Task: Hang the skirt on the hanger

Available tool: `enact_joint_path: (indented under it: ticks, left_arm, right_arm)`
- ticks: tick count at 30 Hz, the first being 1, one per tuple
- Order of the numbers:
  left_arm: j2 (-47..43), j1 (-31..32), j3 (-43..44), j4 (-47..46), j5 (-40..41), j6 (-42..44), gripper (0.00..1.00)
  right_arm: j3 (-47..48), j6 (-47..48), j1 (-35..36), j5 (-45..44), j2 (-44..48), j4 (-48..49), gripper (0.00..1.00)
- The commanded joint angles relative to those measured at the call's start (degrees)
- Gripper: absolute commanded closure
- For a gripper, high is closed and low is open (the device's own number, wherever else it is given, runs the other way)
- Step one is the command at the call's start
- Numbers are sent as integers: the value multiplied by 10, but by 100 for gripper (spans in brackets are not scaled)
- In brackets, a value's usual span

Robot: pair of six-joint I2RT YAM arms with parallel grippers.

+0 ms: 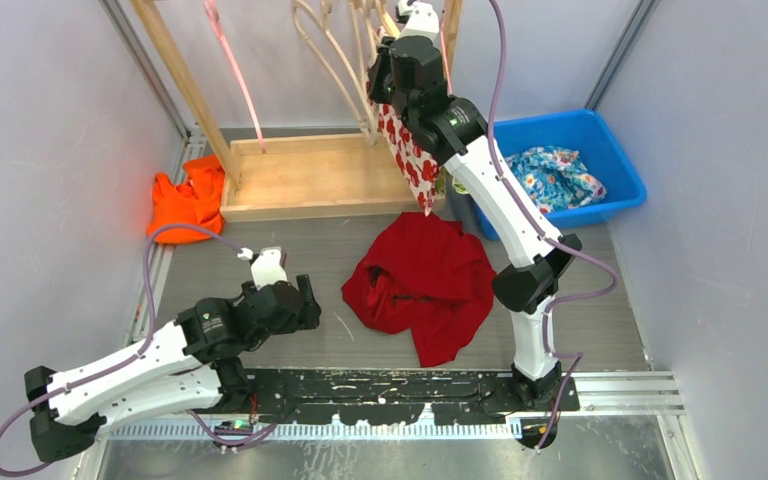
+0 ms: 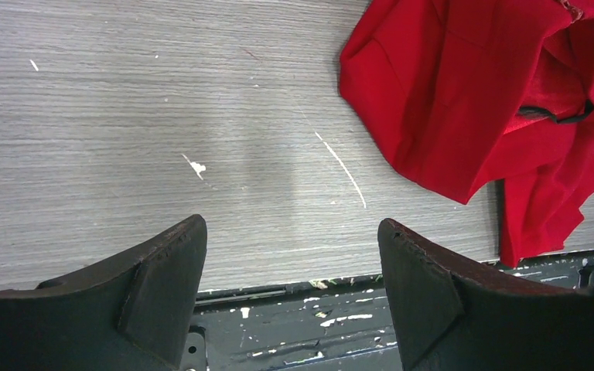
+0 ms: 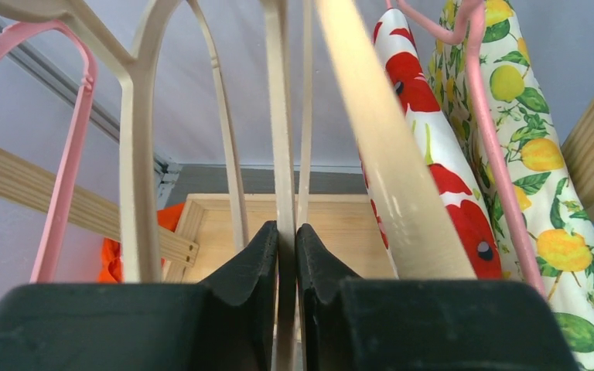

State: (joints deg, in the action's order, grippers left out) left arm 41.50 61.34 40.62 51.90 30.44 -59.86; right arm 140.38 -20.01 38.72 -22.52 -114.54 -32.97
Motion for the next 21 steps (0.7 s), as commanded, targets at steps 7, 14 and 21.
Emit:
enact_joint_path:
  ticks: [7,14,21]
  left_arm:
    - [-22,-2,13,26,30,-10,19]
    - [-20,-2,19,36,33,-11,19]
    - [-32,-3,17,38,36,-12,19]
  right_arm:
    - [43,2,-9,20,7,4,94]
    - [50,14,-12,37,10,-5,99]
    - [76,45,-12,81,10,-23,99]
